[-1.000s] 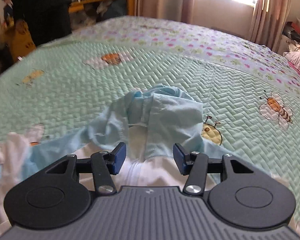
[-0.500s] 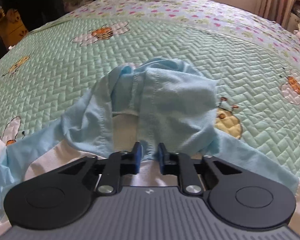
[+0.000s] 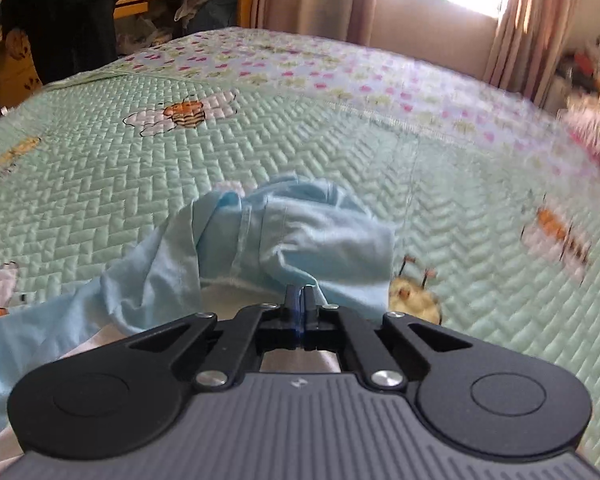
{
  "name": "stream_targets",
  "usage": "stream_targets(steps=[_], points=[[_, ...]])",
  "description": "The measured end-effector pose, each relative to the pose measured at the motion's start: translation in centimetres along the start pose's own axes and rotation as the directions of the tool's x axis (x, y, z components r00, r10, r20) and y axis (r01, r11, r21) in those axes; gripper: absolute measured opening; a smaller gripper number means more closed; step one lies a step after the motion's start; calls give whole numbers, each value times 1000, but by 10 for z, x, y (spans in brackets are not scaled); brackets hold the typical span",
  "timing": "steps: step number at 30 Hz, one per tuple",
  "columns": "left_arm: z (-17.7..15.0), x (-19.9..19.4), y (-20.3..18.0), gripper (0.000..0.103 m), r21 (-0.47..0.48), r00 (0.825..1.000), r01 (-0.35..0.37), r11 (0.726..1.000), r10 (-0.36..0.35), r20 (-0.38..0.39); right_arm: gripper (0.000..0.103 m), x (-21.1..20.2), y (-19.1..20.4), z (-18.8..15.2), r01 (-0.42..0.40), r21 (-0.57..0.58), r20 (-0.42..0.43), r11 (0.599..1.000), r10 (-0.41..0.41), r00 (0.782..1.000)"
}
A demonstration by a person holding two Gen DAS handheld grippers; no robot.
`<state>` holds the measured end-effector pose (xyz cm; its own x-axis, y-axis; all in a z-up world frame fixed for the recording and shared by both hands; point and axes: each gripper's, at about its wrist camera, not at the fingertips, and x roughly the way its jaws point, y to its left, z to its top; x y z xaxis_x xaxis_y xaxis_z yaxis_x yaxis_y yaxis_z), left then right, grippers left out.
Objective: Fold clothes
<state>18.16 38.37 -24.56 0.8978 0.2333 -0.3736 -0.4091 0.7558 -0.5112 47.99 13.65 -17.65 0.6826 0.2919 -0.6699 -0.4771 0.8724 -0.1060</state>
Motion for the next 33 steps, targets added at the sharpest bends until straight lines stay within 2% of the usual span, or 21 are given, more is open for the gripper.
stream_targets(steps=[3, 6, 11, 12, 13, 15, 16, 18, 21, 22, 27, 33], points=[[0, 0, 2, 100, -10, 1000, 5, 1000, -5, 3, 0, 2, 15, 8, 86, -105, 54, 991, -81, 995], [0, -1, 5, 100, -21, 1000, 12, 1000, -12, 7, 0, 11, 21, 22, 118, -177, 54, 977, -110, 992], [0, 0, 7, 101, -24, 1000, 14, 1000, -14, 4, 5, 12, 5, 27, 43, -22, -42, 999, -44, 998], [0, 0, 7, 101, -24, 1000, 14, 1000, -14, 3, 14, 10, 2, 25, 34, 16, -56, 999, -34, 998], [0, 0, 6, 101, -23, 1000, 13, 1000, -13, 2, 32, 9, 0, 21, 24, 37, -67, 999, -22, 997], [0, 0, 6, 101, -23, 1000, 13, 1000, -13, 1, 51, 6, 2, 10, 9, 58, -80, 998, -5, 997], [0, 0, 6, 101, -23, 1000, 12, 1000, -12, 1, 53, 7, 3, 5, 8, 55, -89, 998, -3, 996], [0, 0, 5, 102, -22, 1000, 12, 1000, -12, 0, 52, 12, 10, -3, 31, 27, -108, 999, -28, 994], [0, 1, 6, 102, -24, 1000, 13, 1000, -13, -1, 1, 20, 15, -12, 55, -11, -137, 998, -56, 989], [1, 1, 6, 102, -24, 1000, 13, 1000, -13, -2, 1, 22, 15, -14, 61, -17, -141, 998, -63, 988], [1, 1, 6, 102, -28, 1000, 15, 1000, -15, -2, 1, 8, 19, 3, 111, -66, -2, 992, -111, 994], [1, 1, 8, 102, -38, 1000, 19, 999, -18, 2, 1, 21, 19, 39, 239, -158, 86, 958, -228, 970]])
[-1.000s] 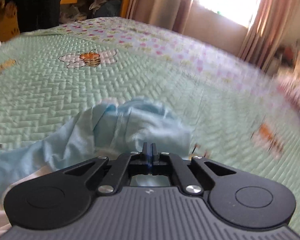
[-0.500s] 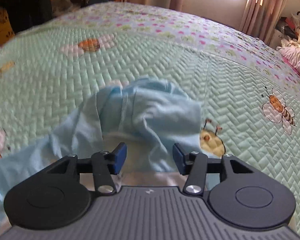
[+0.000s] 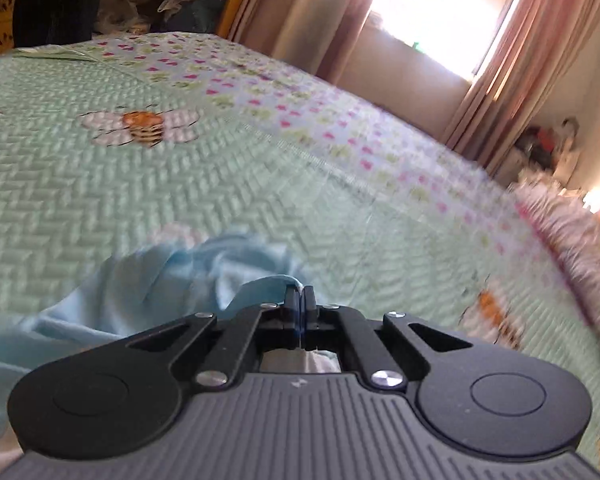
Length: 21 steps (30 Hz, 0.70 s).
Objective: Fold clothes
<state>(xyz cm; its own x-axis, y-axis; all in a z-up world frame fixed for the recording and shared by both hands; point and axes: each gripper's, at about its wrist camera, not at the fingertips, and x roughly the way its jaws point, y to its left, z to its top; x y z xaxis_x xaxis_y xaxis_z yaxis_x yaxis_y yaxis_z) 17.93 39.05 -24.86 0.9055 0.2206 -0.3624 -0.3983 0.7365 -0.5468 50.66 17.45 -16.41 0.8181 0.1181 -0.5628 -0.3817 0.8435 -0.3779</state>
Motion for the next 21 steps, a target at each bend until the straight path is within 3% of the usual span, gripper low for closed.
stream_targets(steps=[4, 9, 11, 13, 15, 17, 21], points=[[0, 0, 1, 102, -3, 1000, 0, 1000, 0, 2, 1, 15, -2, 17, 67, -26, 40, 997, -66, 997], [0, 0, 2, 102, -5, 1000, 0, 1000, 0, 5, 1, 30, -9, 30, 82, 16, 115, 997, -83, 990], [-1, 0, 2, 102, -6, 1000, 0, 1000, 0, 6, 2, 37, -11, 28, 105, 32, 107, 994, -107, 988], [-1, -1, 1, 102, -6, 1000, 0, 1000, 0, 7, 4, 54, -20, 24, 29, 79, -1, 996, -29, 1000], [-1, -1, 2, 102, -11, 1000, 3, 1000, -3, 10, 5, 63, -29, 17, -6, 138, -103, 990, 21, 994], [-2, -2, 3, 102, -16, 1000, 6, 1000, -6, 12, 6, 50, -45, 8, -57, 244, -105, 968, 85, 991], [-2, -2, 3, 102, -16, 1000, 6, 1000, -6, 17, 24, -18, -73, -15, -194, 407, 8, 893, 209, 978]])
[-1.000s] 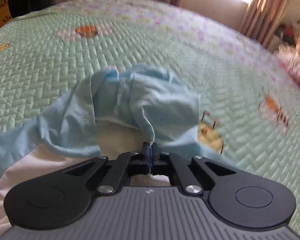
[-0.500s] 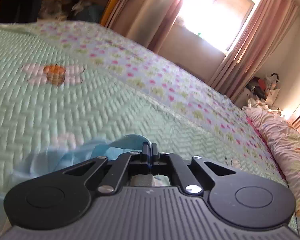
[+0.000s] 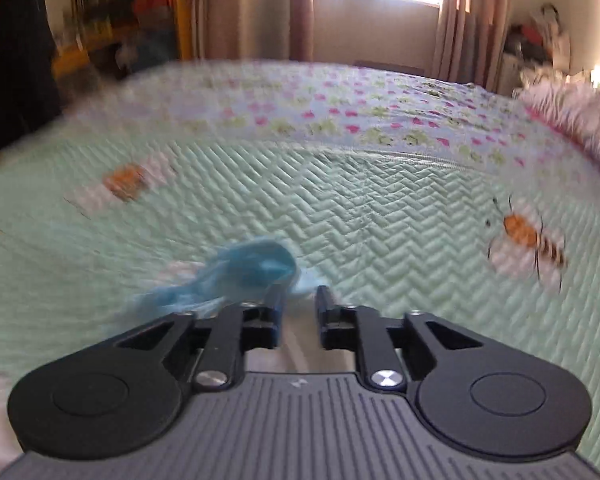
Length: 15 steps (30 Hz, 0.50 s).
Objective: Fold clothes
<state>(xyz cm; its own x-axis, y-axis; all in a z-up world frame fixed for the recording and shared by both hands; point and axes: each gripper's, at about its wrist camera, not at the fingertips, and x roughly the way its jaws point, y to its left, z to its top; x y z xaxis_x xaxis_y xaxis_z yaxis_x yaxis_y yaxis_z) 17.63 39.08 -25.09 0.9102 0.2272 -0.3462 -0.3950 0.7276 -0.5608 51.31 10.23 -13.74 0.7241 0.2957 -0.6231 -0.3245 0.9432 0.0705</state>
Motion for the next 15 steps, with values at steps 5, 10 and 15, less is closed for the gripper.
stream_targets(steps=[5, 10, 15], points=[[-3, -1, 0, 102, 4, 1000, 6, 1000, -6, 12, 28, -105, -16, -51, -87, 6, -20, 996, 87, 996], [-6, -5, 0, 102, 7, 999, 19, 1000, -19, 25, 39, -205, -44, -135, -125, 82, -66, 989, 131, 989], [-5, -3, -17, 98, 105, 998, -11, 994, 19, -67, 49, -283, -64, -233, -33, 108, -99, 994, 44, 994]])
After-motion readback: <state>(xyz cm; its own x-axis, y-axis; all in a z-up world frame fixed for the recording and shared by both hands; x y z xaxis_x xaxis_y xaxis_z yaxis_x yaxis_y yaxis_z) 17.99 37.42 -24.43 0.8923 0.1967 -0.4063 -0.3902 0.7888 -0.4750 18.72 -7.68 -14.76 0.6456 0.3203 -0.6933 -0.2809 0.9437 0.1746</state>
